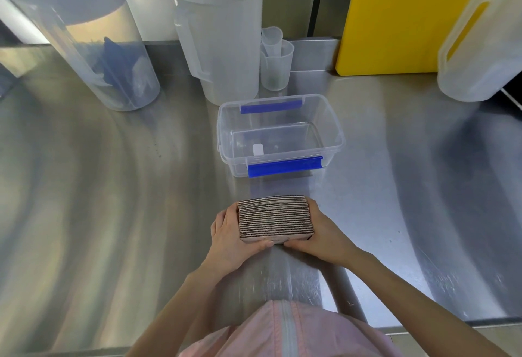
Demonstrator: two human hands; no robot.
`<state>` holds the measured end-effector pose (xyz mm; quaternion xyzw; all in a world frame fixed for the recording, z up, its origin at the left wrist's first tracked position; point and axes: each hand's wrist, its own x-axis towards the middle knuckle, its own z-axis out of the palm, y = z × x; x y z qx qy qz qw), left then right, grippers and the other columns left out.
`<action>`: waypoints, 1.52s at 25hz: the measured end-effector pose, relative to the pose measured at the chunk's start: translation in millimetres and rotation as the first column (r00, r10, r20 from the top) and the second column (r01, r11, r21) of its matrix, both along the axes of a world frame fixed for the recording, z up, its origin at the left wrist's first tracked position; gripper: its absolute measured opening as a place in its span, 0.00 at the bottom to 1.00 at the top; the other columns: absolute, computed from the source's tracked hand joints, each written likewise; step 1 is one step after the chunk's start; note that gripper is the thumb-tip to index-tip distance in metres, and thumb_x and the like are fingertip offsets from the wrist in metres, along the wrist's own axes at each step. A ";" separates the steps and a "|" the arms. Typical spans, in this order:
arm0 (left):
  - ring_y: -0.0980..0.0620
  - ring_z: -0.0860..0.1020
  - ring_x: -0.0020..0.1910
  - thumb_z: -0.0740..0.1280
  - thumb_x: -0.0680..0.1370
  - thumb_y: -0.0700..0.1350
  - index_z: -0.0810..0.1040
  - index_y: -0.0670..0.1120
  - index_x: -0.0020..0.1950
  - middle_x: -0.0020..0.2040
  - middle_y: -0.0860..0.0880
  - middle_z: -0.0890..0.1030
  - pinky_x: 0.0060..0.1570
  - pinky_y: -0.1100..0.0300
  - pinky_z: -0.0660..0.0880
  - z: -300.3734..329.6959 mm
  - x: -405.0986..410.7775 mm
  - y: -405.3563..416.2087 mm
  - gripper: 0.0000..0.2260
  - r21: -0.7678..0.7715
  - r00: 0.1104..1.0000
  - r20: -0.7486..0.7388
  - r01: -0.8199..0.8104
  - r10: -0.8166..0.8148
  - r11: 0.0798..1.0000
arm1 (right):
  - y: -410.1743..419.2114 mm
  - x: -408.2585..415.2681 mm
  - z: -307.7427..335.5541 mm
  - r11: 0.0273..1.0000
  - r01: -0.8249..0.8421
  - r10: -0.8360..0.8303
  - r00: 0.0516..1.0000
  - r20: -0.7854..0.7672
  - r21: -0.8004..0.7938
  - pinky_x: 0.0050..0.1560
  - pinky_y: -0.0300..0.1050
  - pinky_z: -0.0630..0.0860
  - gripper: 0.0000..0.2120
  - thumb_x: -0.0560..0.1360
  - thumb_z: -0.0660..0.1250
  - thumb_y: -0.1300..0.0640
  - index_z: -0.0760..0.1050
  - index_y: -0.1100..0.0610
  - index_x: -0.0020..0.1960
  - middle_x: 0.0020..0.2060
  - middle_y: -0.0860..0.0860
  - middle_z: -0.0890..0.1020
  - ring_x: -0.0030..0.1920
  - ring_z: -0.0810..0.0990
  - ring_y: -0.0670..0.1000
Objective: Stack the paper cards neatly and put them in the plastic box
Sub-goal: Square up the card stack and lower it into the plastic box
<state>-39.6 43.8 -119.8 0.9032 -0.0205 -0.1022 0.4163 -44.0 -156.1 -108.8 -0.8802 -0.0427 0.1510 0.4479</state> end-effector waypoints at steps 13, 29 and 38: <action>0.74 0.75 0.45 0.76 0.63 0.36 0.58 0.50 0.57 0.52 0.57 0.72 0.42 0.78 0.72 27.4 7.7 4.0 0.33 -0.416 0.982 -0.176 -0.007 -0.072 0.909 | -1.8 8.2 25.5 0.985 -0.086 0.103 0.989 -0.108 0.152 0.52 0.27 0.69 0.34 0.64 0.74 0.49 0.54 0.33 0.57 0.61 0.40 0.66 0.58 0.70 0.38; 0.71 0.77 0.43 0.77 0.62 0.41 0.60 0.50 0.59 0.50 0.58 0.75 0.38 0.78 0.72 60.2 21.3 12.3 0.33 -0.468 0.968 -0.222 -0.004 -0.114 0.884 | 20.3 54.6 96.4 0.813 -0.501 0.486 0.864 -0.128 -0.297 0.58 0.41 0.66 0.38 0.68 0.64 0.38 0.50 0.46 0.71 0.68 0.49 0.65 0.62 0.66 0.48; 0.59 0.80 0.49 0.71 0.64 0.48 0.71 0.51 0.61 0.51 0.56 0.82 0.44 0.68 0.77 67.5 44.7 19.1 0.26 -0.588 0.957 -0.268 -0.069 -0.114 0.806 | 30.4 67.4 86.8 0.959 -0.285 0.279 0.927 -0.250 0.016 0.42 0.34 0.75 0.26 0.68 0.68 0.46 0.64 0.49 0.62 0.46 0.39 0.73 0.44 0.75 0.41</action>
